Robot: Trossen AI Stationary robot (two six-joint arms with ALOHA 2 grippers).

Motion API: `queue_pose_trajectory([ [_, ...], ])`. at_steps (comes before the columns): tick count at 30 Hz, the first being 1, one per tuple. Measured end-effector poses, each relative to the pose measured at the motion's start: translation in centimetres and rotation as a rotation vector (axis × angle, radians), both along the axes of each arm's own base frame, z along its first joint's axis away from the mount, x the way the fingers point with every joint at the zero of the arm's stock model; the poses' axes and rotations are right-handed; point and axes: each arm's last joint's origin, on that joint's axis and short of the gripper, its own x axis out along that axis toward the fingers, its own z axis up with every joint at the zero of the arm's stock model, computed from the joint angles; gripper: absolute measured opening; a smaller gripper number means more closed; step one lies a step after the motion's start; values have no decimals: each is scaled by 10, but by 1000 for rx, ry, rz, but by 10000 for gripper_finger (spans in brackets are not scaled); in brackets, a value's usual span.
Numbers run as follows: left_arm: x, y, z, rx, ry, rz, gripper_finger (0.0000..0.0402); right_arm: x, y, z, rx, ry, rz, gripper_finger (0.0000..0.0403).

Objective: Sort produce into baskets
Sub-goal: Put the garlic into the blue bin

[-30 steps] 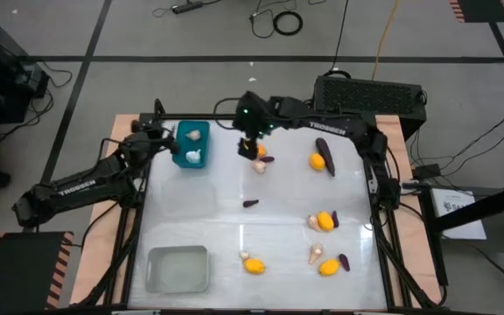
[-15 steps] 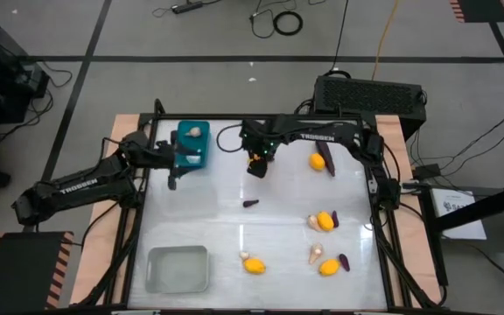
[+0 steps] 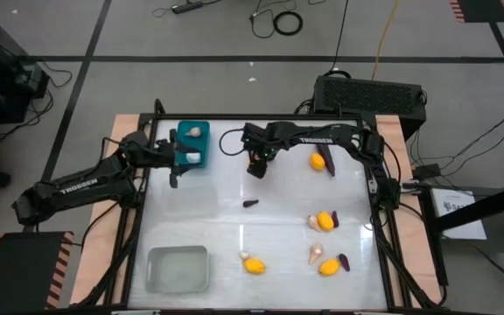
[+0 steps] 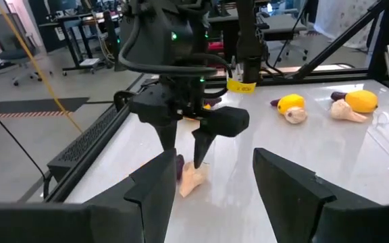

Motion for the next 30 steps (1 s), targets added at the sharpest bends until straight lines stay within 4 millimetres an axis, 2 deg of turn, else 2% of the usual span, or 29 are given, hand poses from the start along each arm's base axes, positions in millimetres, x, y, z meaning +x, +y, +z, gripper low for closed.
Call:
queue_pose_trajectory([
  [5,0,0,0,-1,1,0,203,2,7,0,7,-1,-6,254],
  [13,0,0,0,-5,3,0,203,-3,10,-35,9,28,-11,254],
  [18,0,0,-1,-8,5,1,203,-4,10,-40,11,18,-26,247],
  [24,0,1,-1,-10,10,21,203,-1,10,-39,0,-11,-18,188],
  [30,0,5,-1,9,23,176,203,2,10,-33,37,-36,-12,121],
])
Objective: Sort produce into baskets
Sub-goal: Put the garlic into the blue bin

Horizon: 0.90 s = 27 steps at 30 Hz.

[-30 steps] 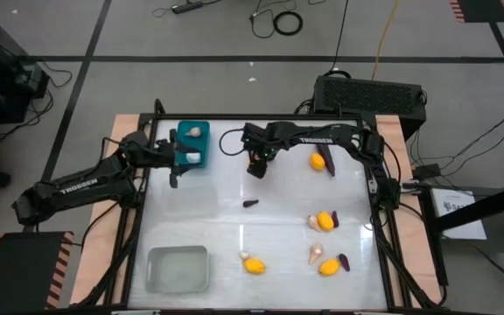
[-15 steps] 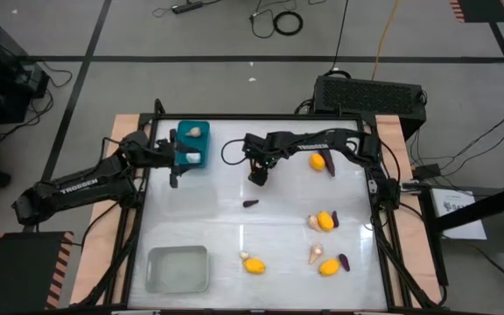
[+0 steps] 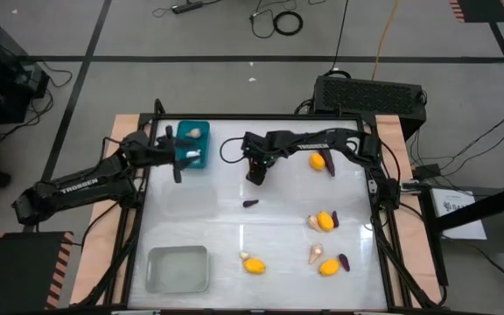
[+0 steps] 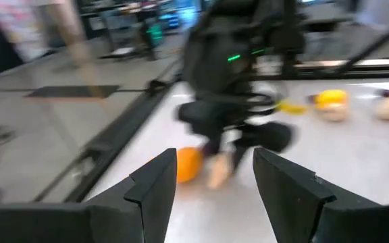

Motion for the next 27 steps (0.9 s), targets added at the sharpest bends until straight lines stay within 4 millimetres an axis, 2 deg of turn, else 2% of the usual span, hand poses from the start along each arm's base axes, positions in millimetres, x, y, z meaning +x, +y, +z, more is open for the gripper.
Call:
queue_pose_trajectory([
  [3,-2,4,-2,12,26,161,203,6,1,10,37,-42,-2,116],
  [8,-8,13,-3,46,66,519,203,24,4,39,2,-166,25,135],
  [11,-12,16,-4,52,80,699,203,40,3,53,-58,-351,42,138],
  [15,-16,18,-4,55,79,847,203,61,1,66,-118,-621,37,139],
  [19,-20,19,-5,59,86,969,203,76,-3,56,-121,-764,27,140],
  [23,-23,20,-6,79,114,1063,203,93,-9,52,-98,-822,29,140],
  [27,-23,20,-6,80,109,1067,203,113,-19,51,-112,-831,33,140],
])
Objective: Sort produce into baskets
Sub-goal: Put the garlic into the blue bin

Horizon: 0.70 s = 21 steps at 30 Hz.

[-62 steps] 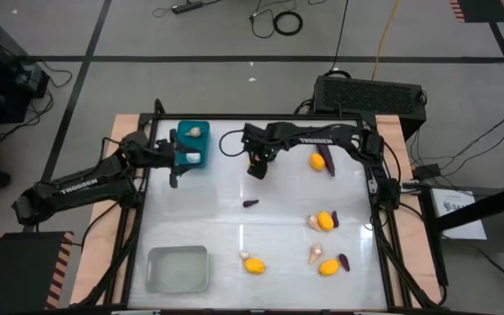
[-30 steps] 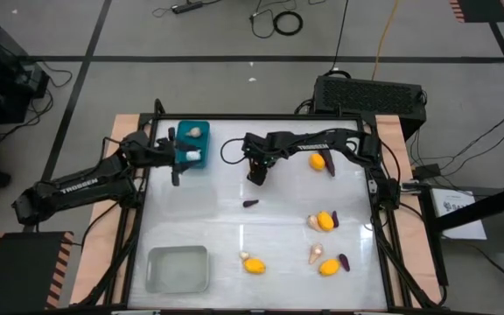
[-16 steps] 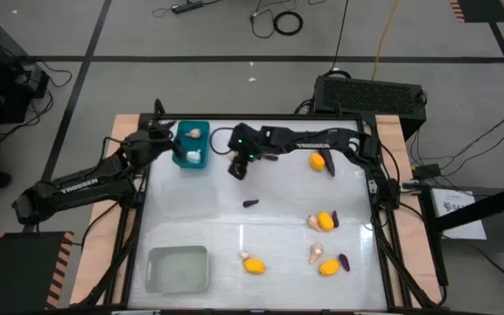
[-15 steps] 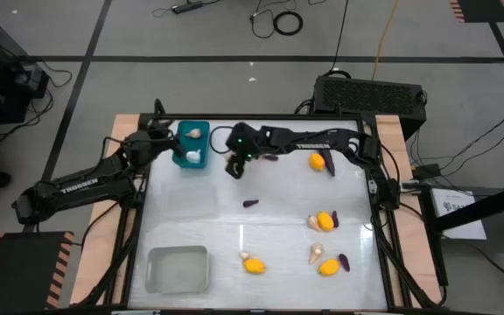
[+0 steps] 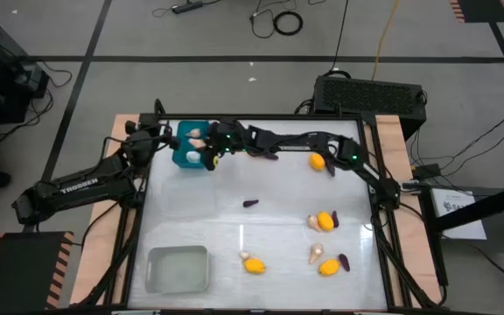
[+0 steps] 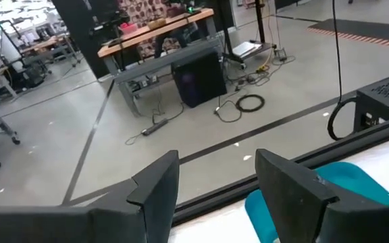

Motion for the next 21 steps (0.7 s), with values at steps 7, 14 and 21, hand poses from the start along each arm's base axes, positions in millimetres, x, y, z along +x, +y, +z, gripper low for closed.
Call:
queue_pose_trajectory([
  [7,0,0,0,0,0,-2,203,30,-24,-15,2,7,-28,149],
  [14,0,0,0,4,5,-2,203,36,-26,-24,-20,28,-21,198],
  [21,0,0,1,9,-2,-2,203,33,-37,-23,-21,19,-38,250],
])
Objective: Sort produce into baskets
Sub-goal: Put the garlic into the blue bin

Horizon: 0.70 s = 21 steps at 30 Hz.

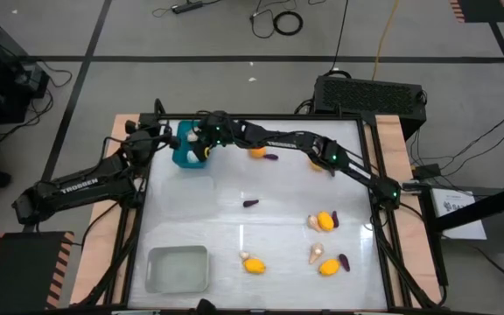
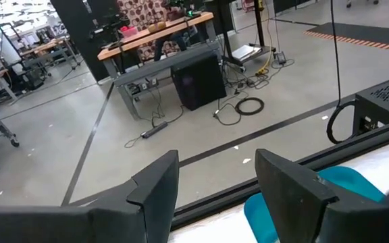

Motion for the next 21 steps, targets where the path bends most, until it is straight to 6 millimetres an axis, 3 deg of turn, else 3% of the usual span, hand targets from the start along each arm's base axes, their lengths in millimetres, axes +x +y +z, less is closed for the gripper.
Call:
queue_pose_trajectory([
  [7,0,0,0,-4,-1,-18,203,-8,0,4,90,78,91,270],
  [10,1,0,0,-6,-1,-24,203,-17,3,15,135,147,128,269],
  [21,7,-2,0,-35,-34,-232,203,-78,25,75,286,533,118,258],
])
